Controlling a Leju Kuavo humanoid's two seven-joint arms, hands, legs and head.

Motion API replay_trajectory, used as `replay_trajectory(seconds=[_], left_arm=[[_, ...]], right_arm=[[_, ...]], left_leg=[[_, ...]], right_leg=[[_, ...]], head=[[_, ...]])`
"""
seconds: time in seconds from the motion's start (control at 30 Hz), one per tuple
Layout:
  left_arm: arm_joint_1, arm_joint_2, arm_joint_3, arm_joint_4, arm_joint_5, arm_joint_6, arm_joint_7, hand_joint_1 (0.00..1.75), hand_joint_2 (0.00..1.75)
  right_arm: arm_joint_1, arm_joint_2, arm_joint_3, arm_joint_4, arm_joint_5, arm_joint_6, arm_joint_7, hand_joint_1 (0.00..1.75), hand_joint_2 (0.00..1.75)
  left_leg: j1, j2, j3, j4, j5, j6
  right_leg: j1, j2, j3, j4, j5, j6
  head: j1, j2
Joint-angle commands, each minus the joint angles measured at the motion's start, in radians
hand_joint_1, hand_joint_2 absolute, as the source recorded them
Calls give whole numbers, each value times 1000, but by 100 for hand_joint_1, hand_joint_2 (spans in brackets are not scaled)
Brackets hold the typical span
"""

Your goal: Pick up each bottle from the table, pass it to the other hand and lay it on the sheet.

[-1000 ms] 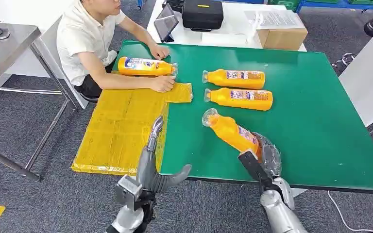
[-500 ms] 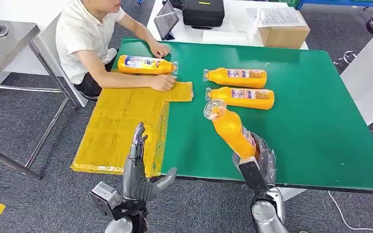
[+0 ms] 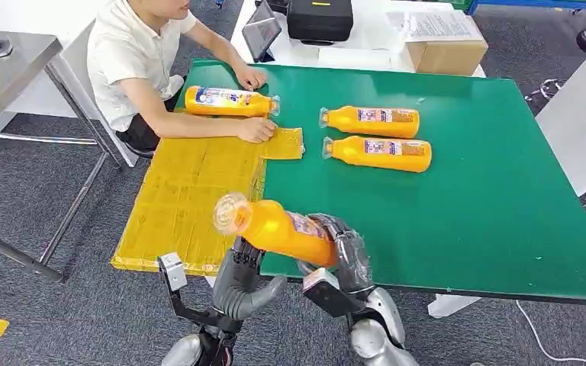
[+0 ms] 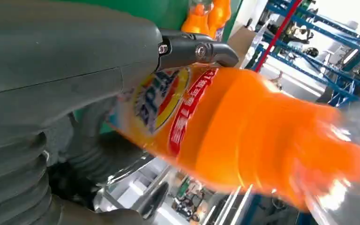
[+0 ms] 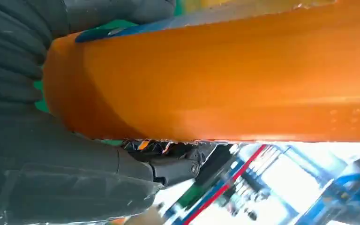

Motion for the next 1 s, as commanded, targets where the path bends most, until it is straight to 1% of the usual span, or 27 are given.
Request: replay_trajectory(seconds=[0.03, 0.13, 0.2, 0.27, 0.3, 0.33, 0.4, 0.43, 0.47, 0.5, 0.53, 0.57, 0.6, 0.63, 0.73, 0.77, 0.9, 0.93, 1.0], left_arm=[[-88, -12, 8, 87, -2, 35, -22, 0, 175], [-108, -18, 12, 78, -36, 72, -59, 0, 175], [-112, -19, 14, 76, -35, 73, -59, 0, 175], [-116, -26, 25, 65, -33, 84, -79, 0, 175], [-117, -26, 27, 57, -30, 84, -81, 0, 175], [-116, -28, 32, 44, -17, 68, -98, 0, 175], [-117, -27, 32, 37, -18, 70, -96, 0, 175], [-114, -28, 35, 31, -9, 66, -97, 173, 175], [-109, -28, 40, 23, 14, 43, -95, 175, 175], [-109, -27, 40, 23, 14, 43, -95, 175, 175], [-103, -26, 43, 13, 27, 27, -98, 175, 175], [-102, -24, 45, 9, 35, 17, -100, 175, 175], [-102, -24, 45, 9, 35, 16, -100, 175, 175], [-96, -23, 51, 0, 57, -6, -97, 175, 175], [-87, -18, 63, -17, 73, -25, -96, 175, 175], [-83, -17, 68, -19, 73, -25, -96, 175, 175], [-83, -16, 69, -19, 73, -25, -96, 175, 175], [-83, -16, 69, -19, 73, -25, -96, 175, 175], [-83, -16, 69, -19, 73, -25, -96, 175, 175]], right_arm=[[-60, -18, 239, 73, 8, -31, -39, 166, 175], [-65, -26, 283, 69, -2, -18, -53, 166, 175], [-65, -26, 287, 69, -1, -21, -54, 168, 175], [-73, -28, 307, 87, -17, -1, -51, 157, 175], [-76, -27, 312, 95, -24, 6, -50, 159, 175], [-83, -29, 323, 111, -28, 17, -50, 154, 175], [-84, -26, 322, 121, -33, 16, -53, 154, 175], [-83, -20, 317, 130, -55, 31, -56, 145, 175], [-84, -20, 319, 140, -67, 52, -57, 127, 175], [-83, -21, 320, 141, -67, 52, -57, 127, 175], [-87, -20, 324, 152, -68, 58, -58, 37, 175], [-89, -20, 325, 163, -75, 77, -53, 14, 175], [-88, -21, 325, 164, -75, 77, -53, 14, 175], [-87, -18, 320, 176, -95, 105, -55, 0, 175], [-83, -15, 324, 206, -104, 144, -51, 0, 175], [-77, -15, 322, 211, -107, 153, -51, 0, 0], [-74, -16, 323, 212, -107, 153, -51, 0, 0], [-74, -16, 323, 212, -107, 153, -51, 0, 0], [-74, -16, 323, 212, -107, 153, -51, 0, 0]], left_leg=[[1, 1, 3, -1, -1, -2], [0, 0, 1, 0, 0, -1], [0, -1, 1, 0, -1, -1], [0, 0, 2, -1, -1, -2], [0, 0, 1, 0, -1, -1], [1, -1, 3, 0, -1, -2], [1, -1, 0, 0, 0, -1], [1, -1, 3, -1, -1, -2], [1, -1, 2, -1, -1, -2], [1, -1, 1, 0, 0, -1], [1, -1, 3, -1, -1, -2], [1, -1, 2, -1, -1, -2], [1, -1, 1, -1, 0, -1], [1, -1, 4, -1, -1, -2], [0, -1, 0, -1, 0, -1], [1, -1, 3, -1, -1, -2], [1, -2, 1, -1, -1, -1], [1, -3, 3, -1, -1, -2], [1, -2, 0, 0, 0, -1]], right_leg=[[1, 1, 3, -1, 0, -2], [0, 0, 1, -1, 0, -1], [0, -1, 2, 0, -1, -2], [1, 0, 2, 0, -1, -2], [1, 0, 1, -1, -1, -2], [1, 0, 3, 0, -1, -3], [1, -1, 1, -1, 0, -1], [1, -1, 3, -1, -1, -2], [1, -1, 2, -1, -1, -2], [1, -1, 1, -1, -1, -1], [1, -1, 3, -1, -2, -2], [1, -1, 2, -1, -1, -2], [1, 0, 1, -1, -1, -1], [1, 0, 4, -1, -1, -2], [0, -1, 0, -1, -1, -1], [1, -1, 3, -1, -1, -2], [1, -2, 2, -1, -1, -2], [1, -3, 4, -1, -2, -2], [1, -2, 0, -1, -1, -1]], head=[[0, 0], [0, 0], [0, 0], [0, 0], [0, 0], [0, 0], [0, 0], [0, 0], [0, 0], [0, 0], [0, 0], [0, 0], [0, 0], [0, 0], [0, 0], [0, 0], [0, 0], [0, 0], [0, 0]])
